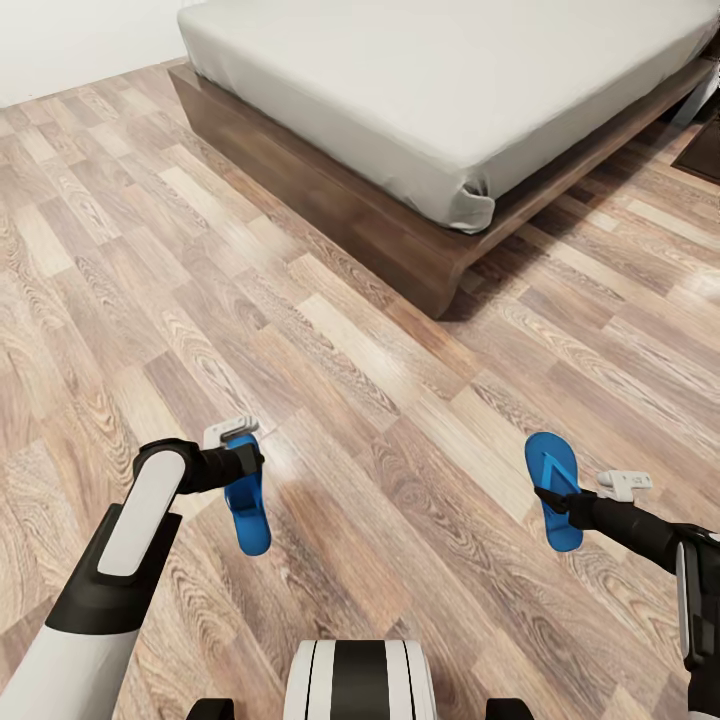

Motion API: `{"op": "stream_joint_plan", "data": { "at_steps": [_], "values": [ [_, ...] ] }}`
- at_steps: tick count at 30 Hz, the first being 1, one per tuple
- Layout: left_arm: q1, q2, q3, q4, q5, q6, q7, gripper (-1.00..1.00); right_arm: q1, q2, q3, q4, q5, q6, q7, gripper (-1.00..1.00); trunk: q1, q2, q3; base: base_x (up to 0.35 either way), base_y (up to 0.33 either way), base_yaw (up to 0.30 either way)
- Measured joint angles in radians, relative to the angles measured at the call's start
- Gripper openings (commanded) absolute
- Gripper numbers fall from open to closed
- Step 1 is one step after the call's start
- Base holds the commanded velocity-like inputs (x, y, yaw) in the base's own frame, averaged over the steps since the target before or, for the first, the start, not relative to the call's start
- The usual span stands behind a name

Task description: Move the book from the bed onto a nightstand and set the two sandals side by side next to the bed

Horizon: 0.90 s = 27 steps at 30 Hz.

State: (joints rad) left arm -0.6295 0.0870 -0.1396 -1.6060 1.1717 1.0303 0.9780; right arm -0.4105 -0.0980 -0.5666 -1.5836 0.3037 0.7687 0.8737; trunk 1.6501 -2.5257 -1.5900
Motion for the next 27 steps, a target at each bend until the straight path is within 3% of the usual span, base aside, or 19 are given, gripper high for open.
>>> {"op": "stream_joint_plan", "data": {
  "at_steps": [27],
  "values": [
    [0.003,-0.007,-0.005,0.002,0.004,-0.001,-0.009,-1.00,-0.012,-0.001,0.007,-0.001,-0.001,0.083,-0.004,-1.00,0.000,0.000,0.045,0.000,0.000,0.000]
  ]
}}
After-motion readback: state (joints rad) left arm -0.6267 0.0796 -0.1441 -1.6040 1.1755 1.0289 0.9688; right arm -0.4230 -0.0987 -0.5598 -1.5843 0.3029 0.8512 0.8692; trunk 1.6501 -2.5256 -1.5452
